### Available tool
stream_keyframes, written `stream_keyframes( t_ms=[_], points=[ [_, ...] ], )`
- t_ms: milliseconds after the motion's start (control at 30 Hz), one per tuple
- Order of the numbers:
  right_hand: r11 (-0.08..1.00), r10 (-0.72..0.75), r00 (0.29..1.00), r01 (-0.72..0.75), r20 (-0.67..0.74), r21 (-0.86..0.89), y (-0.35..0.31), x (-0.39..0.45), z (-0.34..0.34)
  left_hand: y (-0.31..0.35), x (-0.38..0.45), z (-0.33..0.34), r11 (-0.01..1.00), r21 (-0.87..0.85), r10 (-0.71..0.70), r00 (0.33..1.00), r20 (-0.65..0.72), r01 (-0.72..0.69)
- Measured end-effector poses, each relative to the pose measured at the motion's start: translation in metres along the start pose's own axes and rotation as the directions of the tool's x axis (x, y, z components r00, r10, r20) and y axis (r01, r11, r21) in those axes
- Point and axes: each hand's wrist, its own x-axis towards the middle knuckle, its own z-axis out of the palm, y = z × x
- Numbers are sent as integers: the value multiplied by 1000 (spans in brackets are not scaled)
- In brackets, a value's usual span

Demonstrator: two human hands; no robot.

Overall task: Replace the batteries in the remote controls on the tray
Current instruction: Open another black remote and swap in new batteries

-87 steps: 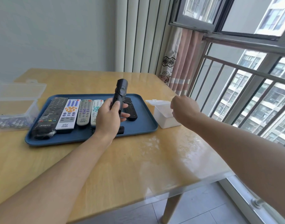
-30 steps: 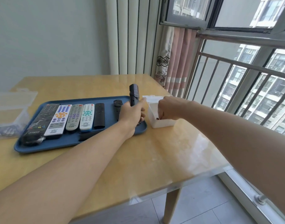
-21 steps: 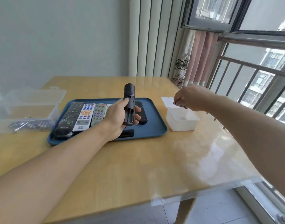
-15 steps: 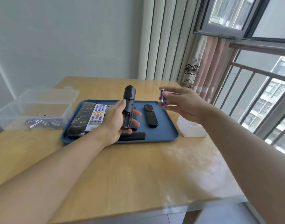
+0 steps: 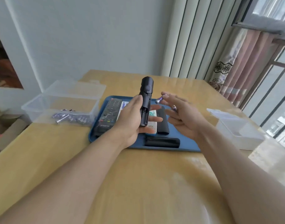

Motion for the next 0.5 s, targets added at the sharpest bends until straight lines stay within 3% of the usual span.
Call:
stream_keyframes(
  t_ms=[100,267,400,500],
  points=[
    [958,-192,980,178,-42,-227,-2,-16,7,-4,3,0,997,80,-6,1000,4,6],
    [732,-385,921,343,58,-588,7,-33,11,-13,2,2,996,84,-24,998,61,19],
    [645,-447,892,372,66,-668,9,-34,12,-14,-1,2,999,47,-28,997,70,25],
    [665,-447,891,393,83,-635,7,-40,18,-14,-4,3,997,-34,-66,992,104,70]
  ],
)
